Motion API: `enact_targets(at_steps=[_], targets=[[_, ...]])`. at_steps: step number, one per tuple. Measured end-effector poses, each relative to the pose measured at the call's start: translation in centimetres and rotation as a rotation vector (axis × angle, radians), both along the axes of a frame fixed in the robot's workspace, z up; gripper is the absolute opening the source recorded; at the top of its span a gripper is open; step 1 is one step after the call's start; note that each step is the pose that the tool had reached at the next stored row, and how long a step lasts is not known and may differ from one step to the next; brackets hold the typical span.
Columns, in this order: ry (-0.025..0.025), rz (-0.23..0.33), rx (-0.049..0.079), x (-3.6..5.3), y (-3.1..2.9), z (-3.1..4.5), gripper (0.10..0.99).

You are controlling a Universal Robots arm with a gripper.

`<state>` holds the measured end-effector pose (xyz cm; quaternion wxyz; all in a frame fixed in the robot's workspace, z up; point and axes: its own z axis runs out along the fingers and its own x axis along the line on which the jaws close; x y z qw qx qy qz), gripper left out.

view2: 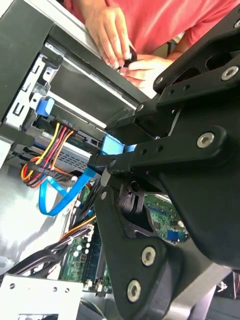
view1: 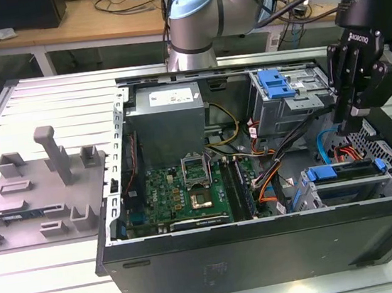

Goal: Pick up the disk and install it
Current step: 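Insert the second disk wire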

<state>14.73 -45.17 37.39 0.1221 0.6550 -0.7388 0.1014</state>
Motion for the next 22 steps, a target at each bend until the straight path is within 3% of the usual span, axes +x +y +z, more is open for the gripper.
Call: enact_targets(at_steps=[3, 8, 10, 11, 22], targets=[[0.0095, 0.000, -0.013, 0.00, 0.07, -0.10, 0.361], [0.0121, 0.003, -0.022, 0.29, 0.54, -0.16, 0.361], [0.0228, 0.004, -0.027, 0.36, 0.56, -0.17, 0.361], [0.0257, 0.004, -0.028, 0.39, 0.58, -0.20, 0.361], [0.0269, 0.011, -0.033, 0.73, 0.63, -0.46, 0.361]])
